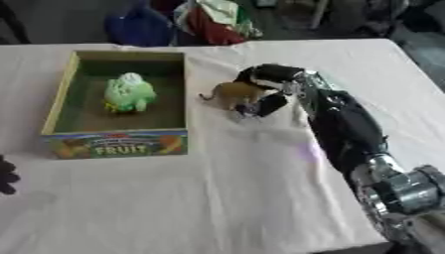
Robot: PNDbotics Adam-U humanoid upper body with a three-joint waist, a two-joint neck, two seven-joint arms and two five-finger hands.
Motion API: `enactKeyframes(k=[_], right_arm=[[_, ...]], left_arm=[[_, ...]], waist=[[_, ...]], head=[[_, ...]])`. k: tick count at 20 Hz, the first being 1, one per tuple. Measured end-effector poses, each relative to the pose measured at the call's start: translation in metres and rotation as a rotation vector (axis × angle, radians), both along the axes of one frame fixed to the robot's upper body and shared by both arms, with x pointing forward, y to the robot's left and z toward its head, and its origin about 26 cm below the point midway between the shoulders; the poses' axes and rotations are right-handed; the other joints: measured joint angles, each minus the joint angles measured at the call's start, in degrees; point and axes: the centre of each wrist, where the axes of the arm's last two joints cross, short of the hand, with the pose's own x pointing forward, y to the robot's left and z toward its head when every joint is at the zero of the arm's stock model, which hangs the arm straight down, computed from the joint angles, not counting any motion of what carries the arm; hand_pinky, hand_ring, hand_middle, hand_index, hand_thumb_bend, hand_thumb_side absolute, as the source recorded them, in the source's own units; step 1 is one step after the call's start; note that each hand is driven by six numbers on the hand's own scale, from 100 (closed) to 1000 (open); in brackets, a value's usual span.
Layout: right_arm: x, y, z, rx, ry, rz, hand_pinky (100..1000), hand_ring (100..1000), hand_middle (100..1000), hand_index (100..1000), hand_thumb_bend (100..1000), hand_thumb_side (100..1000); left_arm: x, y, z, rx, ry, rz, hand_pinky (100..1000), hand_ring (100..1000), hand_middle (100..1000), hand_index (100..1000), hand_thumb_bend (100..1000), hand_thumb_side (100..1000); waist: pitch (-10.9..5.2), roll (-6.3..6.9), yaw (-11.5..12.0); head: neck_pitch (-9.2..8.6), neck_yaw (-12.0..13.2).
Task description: Pick up objects on the table and place them in the box.
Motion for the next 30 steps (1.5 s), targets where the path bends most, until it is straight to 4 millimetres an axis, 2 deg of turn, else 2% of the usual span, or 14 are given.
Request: enactKeyframes(k=[1, 2, 3, 8, 15, 16, 17, 18, 22, 30], right_arm=[[0.0, 0.0, 0.0, 0.003, -0.005, -0.004, 685, 708, 648, 788, 177, 437], [0.0, 0.0, -0.001, 0.005, -0.012, -0.006, 673, 682, 608, 754, 118, 397], [0.0, 0.0, -0.001, 0.007, -0.017, -0.008, 669, 674, 598, 745, 100, 392], [-0.001, -0.002, -0.003, 0.027, -0.041, -0.014, 635, 614, 489, 625, 100, 309], [-0.001, -0.001, -0.004, 0.061, -0.049, 0.003, 609, 588, 402, 528, 100, 252], [-0.001, -0.001, -0.002, 0.068, -0.051, 0.01, 606, 586, 395, 521, 100, 327], [-0.001, 0.0, -0.001, 0.076, -0.053, 0.017, 605, 585, 389, 516, 100, 248], [0.0, 0.001, 0.001, 0.083, -0.057, 0.026, 603, 584, 380, 508, 100, 245], [0.003, 0.006, 0.016, 0.112, -0.081, 0.073, 602, 584, 369, 498, 100, 237], [0.011, 0.025, 0.066, 0.138, -0.143, 0.183, 608, 592, 365, 494, 100, 231]], left_arm=[[0.0, 0.0, 0.0, 0.0, 0.0, 0.0, 583, 665, 661, 818, 347, 982], [0.0, 0.0, 0.0, 0.0, 0.0, 0.0, 583, 665, 662, 818, 347, 983], [0.0, 0.0, 0.0, 0.0, 0.0, 0.0, 583, 665, 662, 818, 347, 984], [0.0, 0.0, 0.0, 0.0, 0.001, 0.0, 583, 666, 662, 818, 345, 986], [0.0, 0.0, 0.0, 0.002, 0.001, 0.0, 583, 667, 664, 819, 344, 990], [0.0, 0.0, 0.0, 0.002, 0.001, -0.001, 583, 667, 664, 819, 343, 990], [0.0, 0.0, 0.0, 0.003, 0.002, -0.001, 583, 667, 664, 819, 343, 990], [0.0, 0.0, 0.0, 0.004, 0.002, -0.002, 583, 667, 664, 819, 342, 990], [0.0, 0.0, -0.001, 0.006, 0.003, -0.001, 583, 667, 665, 819, 340, 991], [0.0, 0.0, -0.001, 0.009, 0.005, -0.002, 583, 668, 665, 819, 338, 990]], waist=[[0.0, -0.02, 0.0], [0.0, -0.06, 0.0], [0.0, -0.1, 0.0], [0.0, -0.14, 0.0], [0.0, -0.04, -0.3], [0.0, -0.01, -0.3], [0.0, 0.0, -0.4], [0.0, 0.0, -0.5], [-0.01, -0.02, -0.6], [-0.34, -0.29, -0.7]], head=[[0.0, 0.0], [0.0, 0.0], [0.0, 0.0], [0.0, 0.0], [0.0, -0.1], [0.01, -0.1], [0.01, -0.1], [0.01, -0.1], [0.01, -0.2], [0.01, -0.4]])
